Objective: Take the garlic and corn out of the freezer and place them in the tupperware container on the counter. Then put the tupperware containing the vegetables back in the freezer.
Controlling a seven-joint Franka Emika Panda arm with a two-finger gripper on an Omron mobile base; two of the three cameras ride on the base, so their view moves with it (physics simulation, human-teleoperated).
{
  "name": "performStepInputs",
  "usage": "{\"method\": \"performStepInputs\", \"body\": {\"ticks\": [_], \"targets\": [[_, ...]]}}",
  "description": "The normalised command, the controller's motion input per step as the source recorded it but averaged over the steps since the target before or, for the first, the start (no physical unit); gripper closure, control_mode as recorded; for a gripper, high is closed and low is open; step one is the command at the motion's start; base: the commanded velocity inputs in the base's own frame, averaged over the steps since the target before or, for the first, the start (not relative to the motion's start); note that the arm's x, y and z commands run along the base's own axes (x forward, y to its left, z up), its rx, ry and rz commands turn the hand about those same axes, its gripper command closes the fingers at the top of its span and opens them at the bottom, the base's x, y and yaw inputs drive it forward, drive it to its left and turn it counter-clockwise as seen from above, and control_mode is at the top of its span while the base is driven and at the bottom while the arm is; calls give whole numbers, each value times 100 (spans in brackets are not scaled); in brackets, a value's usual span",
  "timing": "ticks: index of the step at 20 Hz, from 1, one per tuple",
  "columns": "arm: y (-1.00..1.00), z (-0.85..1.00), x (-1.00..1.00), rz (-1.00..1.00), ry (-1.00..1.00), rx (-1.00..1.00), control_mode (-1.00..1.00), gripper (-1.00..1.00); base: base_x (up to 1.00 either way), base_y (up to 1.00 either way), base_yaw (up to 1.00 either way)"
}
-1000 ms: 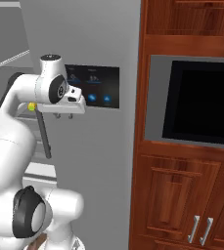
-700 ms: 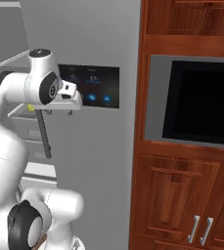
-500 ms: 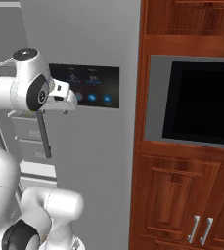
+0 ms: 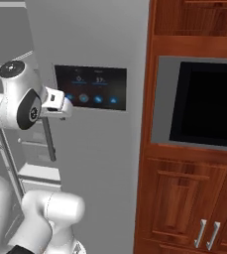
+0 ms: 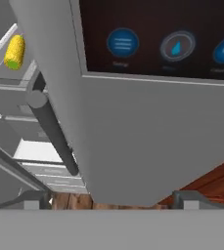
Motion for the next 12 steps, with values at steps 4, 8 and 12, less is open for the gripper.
{"method": "performStepInputs", "body": {"ticks": [4,8,12], "targets": [[0,0,0,0,0,0,100,-100,0,61,0],[0,0,0,0,0,0,100,-100,0,37,0],[0,0,0,0,0,0,100,-100,3,7,0]]}}
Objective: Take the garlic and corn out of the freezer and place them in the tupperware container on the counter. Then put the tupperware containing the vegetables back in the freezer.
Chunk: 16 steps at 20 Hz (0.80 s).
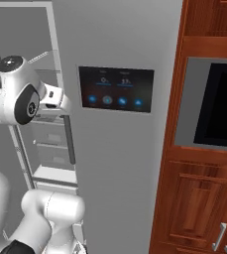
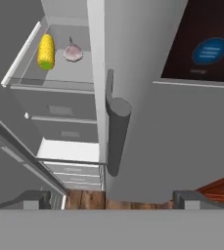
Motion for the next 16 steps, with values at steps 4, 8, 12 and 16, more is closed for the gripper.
{"method": "performStepInputs", "body": {"ticks": [4,8,12,16], "targets": [[2,-17,-3,0,4,0,-100,-100,0,4,0],[19,-66,9,14,1,0,-100,-100,0,0,0],[48,-67,27,13,0,4,-100,-100,0,0,0],[61,-50,44,5,1,6,-100,-100,0,0,0]]}}
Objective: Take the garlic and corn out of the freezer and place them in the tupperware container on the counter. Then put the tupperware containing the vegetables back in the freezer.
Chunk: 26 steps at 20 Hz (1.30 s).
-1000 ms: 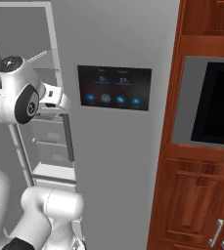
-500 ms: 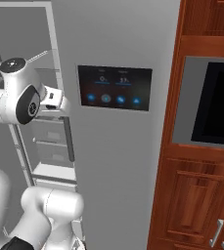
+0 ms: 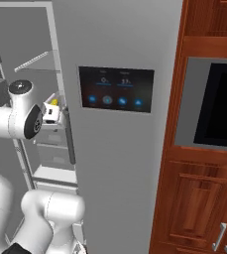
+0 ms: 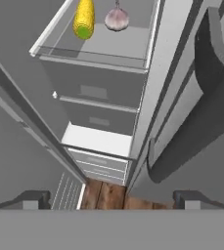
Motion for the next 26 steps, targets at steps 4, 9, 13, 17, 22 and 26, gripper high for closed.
{"method": "performStepInputs", "body": {"ticks": [4,9,13,17,22,26], "targets": [[51,-13,52,2,2,3,-100,-100,0,0,0],[22,-4,46,3,3,7,-100,-100,0,0,0],[7,-1,55,2,7,13,-100,-100,0,0,0],[26,-9,57,0,8,4,-100,-100,0,0,0],[24,-10,49,0,5,0,-100,-100,0,0,0],[37,-16,42,0,0,0,-100,-100,0,0,0]]}}
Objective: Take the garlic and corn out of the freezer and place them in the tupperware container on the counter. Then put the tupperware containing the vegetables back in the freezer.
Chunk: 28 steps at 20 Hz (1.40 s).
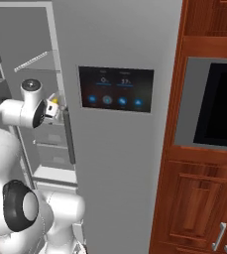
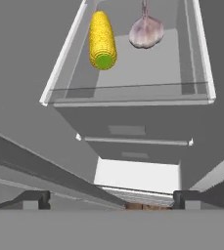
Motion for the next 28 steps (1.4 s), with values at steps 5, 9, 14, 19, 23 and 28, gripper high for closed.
{"method": "performStepInputs", "body": {"ticks": [5,9,14,19,23,28], "targets": [[45,-14,53,5,0,0,-100,-100,0,0,0],[3,-1,36,8,0,0,-100,-100,0,0,0],[0,-5,29,9,-1,0,-100,-100,0,0,0],[0,-9,31,8,-2,0,-100,-100,0,0,0],[0,-17,31,7,-3,0,-100,-100,0,0,0],[0,-16,34,3,0,0,-100,-100,0,0,0]]}}
